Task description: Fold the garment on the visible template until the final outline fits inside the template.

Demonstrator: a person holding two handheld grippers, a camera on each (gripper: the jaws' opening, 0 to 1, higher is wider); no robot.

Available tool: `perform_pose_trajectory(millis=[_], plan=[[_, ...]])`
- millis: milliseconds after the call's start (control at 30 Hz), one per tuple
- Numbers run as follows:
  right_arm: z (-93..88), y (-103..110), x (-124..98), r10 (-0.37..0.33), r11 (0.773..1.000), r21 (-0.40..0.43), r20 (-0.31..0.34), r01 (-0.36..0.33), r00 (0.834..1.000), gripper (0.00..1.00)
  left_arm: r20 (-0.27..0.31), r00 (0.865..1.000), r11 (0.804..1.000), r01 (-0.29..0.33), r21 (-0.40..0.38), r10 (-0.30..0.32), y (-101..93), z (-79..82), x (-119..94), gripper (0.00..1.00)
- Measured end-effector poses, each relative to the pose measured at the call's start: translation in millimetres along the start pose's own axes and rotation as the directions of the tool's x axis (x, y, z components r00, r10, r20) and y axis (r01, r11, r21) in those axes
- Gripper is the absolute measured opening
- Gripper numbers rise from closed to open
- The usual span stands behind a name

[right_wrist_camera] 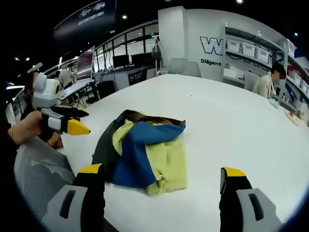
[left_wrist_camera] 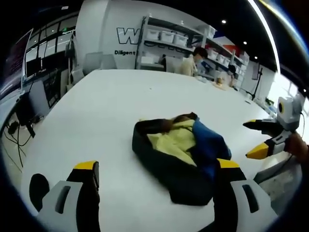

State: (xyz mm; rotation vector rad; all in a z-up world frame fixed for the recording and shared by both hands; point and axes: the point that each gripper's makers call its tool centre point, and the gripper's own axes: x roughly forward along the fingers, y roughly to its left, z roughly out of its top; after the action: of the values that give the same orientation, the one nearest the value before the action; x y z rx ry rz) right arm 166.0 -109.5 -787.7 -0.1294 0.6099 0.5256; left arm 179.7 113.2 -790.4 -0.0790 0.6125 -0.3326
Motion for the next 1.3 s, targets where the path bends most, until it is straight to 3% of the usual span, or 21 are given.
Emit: perform_pose_trajectory(millis=[467,833,967,1100,1167,1300], plan=[[-1.8,5,2,0.01,1.0,-0.018,-0.009,-0.01,1.0,0.99,-0.02,1.0,1.0,0.012,0.018,-0.011,-3.3,-2.4,0,0.94],[11.9,12,-1,0.071,0.997,0.031,0.061,-0.073,0.996,0.79,-0.086,0.995,0.999,0.05,0.005,-0.049,-9.1,-15.2,5,0.89],[18.7,20,3,0.093,0.996,-0.007,0.063,-0.092,0.994,0.78,-0.118,0.992,0.999,0.045,-0.008,-0.046,-6.4,-19.5,5,0.86],[21.6,31,10,0.135,0.991,-0.018,0.048,-0.134,0.99,0.74,-0.126,0.991,0.999,0.05,-0.004,-0.05,-3.9,-14.9,8,0.84],[17.7,39,15,0.177,0.984,-0.017,0.012,-0.177,0.984,0.74,-0.158,0.986,0.999,0.053,-0.008,-0.053,-4.0,-16.4,11,0.83],[20.0,47,22,0.192,0.98,-0.051,-0.007,-0.193,0.981,0.71,-0.161,0.985,0.998,0.059,0.005,-0.058,-5.9,-14.1,15,0.83]])
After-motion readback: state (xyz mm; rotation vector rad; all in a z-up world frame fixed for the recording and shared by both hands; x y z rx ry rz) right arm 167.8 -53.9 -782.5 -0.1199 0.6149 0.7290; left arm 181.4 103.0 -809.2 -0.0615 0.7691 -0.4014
